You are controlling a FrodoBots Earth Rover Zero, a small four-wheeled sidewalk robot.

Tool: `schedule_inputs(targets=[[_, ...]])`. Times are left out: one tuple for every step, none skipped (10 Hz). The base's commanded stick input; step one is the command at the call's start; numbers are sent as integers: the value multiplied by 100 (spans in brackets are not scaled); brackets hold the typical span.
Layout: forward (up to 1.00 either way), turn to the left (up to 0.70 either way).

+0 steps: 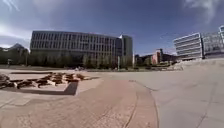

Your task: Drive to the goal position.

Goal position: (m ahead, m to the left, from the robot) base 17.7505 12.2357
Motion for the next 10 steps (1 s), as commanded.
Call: schedule_inputs(targets=[[50,0],[50,0],[50,0],[50,0],[50,0],[50,0],[50,0],[50,0],[50,0],[50,0]])
